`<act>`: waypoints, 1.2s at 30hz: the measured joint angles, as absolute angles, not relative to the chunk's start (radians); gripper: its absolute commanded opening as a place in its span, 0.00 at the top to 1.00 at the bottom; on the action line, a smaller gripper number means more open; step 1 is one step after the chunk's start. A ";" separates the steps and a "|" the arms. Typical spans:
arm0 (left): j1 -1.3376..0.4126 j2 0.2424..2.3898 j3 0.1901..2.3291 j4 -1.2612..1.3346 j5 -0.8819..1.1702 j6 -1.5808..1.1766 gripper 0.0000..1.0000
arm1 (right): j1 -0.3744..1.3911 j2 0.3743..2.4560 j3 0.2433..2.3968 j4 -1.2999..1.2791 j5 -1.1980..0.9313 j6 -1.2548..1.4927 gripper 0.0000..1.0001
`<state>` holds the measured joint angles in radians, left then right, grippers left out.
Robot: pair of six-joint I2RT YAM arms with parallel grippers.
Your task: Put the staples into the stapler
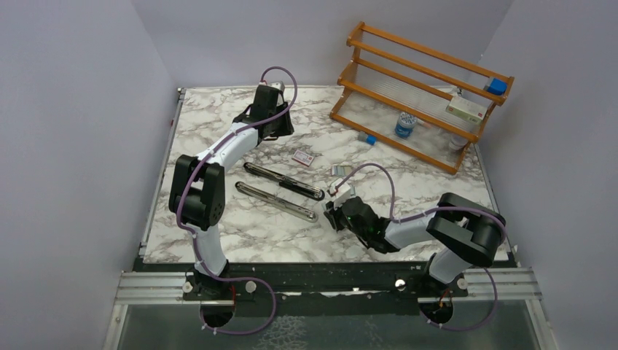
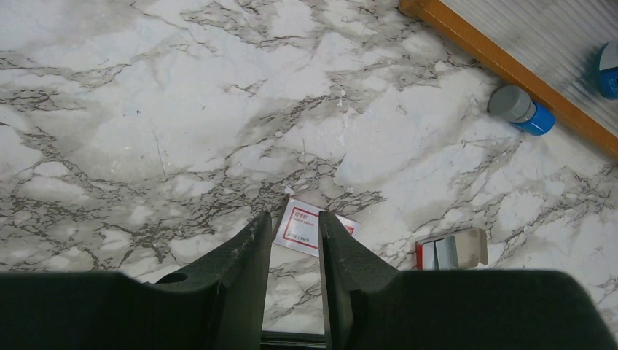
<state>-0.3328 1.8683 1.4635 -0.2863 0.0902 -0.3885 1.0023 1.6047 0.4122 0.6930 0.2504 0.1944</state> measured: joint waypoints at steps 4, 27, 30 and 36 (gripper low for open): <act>-0.333 1.868 1.464 -0.286 0.090 -0.388 0.67 | 1.002 1.612 0.406 0.716 0.253 0.194 0.77; -0.326 1.868 1.464 -0.286 0.090 -0.388 0.66 | 1.002 1.512 0.400 0.569 0.258 0.185 0.99; -0.317 1.867 1.464 -0.286 0.090 -0.389 0.65 | 1.002 1.425 0.410 0.464 0.263 0.169 0.99; -0.290 1.807 1.460 -0.288 0.089 -0.408 0.61 | 1.002 1.258 0.525 0.345 0.274 0.092 0.99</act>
<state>-0.2905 1.8072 1.4601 -0.2882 0.0895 -0.4076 1.0023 1.2575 0.5247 0.3450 0.2737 0.0917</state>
